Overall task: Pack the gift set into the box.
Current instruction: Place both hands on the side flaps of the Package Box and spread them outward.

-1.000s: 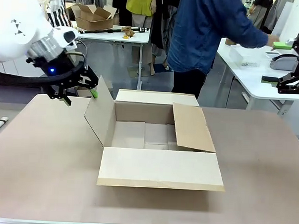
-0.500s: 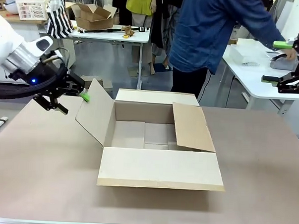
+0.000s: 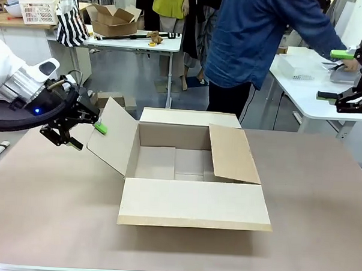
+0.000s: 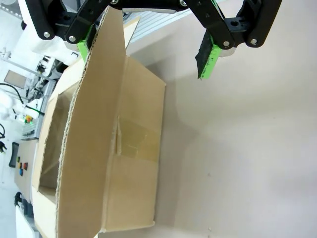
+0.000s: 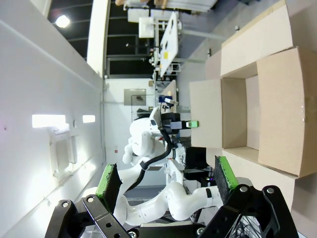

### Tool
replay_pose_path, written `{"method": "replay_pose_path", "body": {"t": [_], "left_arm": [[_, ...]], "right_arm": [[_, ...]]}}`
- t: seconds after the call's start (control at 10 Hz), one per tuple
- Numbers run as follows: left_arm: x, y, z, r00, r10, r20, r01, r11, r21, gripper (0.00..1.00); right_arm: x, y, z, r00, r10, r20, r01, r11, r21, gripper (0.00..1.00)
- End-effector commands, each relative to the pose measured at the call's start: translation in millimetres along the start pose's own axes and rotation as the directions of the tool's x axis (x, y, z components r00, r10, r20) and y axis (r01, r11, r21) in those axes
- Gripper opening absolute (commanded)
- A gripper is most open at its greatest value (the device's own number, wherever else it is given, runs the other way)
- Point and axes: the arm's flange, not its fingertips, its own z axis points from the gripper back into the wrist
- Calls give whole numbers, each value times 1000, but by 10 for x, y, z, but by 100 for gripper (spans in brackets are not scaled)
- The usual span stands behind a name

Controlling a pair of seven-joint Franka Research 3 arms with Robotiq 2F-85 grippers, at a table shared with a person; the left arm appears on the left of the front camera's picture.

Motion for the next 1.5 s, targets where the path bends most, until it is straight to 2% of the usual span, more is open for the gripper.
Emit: {"method": "replay_pose_path", "body": {"t": [0.0,0.1,0.4,0.5,0.6,0.7,0.8,0.9,1.0,1.1,1.2,1.3,1.4], "left_arm": [[95,32,-164,999,24,24,-22,996,-82,100],[0,0,0,1000,0,0,0,1000,0,100],[0,0,0,1000,0,0,0,1000,0,100],[0,0,0,1000,0,0,0,1000,0,100],[0,0,0,1000,0,0,0,1000,0,100],[0,0,0,1000,0,0,0,1000,0,100],[0,0,0,1000,0,0,0,1000,0,100],[0,0,0,1000,0,0,0,1000,0,100],[0,0,0,1000,0,0,0,1000,0,100],[0,0,0,1000,0,0,0,1000,0,100],[0,0,0,1000,0,0,0,1000,0,100],[0,0,0,1000,0,0,0,1000,0,100],[0,0,0,1000,0,0,0,1000,0,100]], "right_arm": [[-2,39,-27,1000,-18,8,17,1000,23,100],[-2,39,-27,1000,-18,8,17,1000,23,100],[0,0,0,1000,0,0,0,1000,0,100],[-49,204,-503,999,39,-32,-46,965,-260,100],[-55,215,-1053,994,64,-94,-99,887,-452,100],[-59,131,-1620,979,76,-187,-168,824,-542,100],[-125,-50,-2119,970,81,-229,-211,749,-629,100],[-272,-231,-2461,967,133,-219,-253,624,-739,100],[-521,-364,-2763,930,199,-309,-367,518,-773,100],[-681,-332,-2839,873,269,-407,-483,368,-795,100],[-537,118,-2417,924,300,-236,-353,441,-825,100],[-828,-442,-2879,900,236,-366,-435,536,-724,100],[-828,-442,-2879,900,236,-366,-435,536,-724,100]]}}
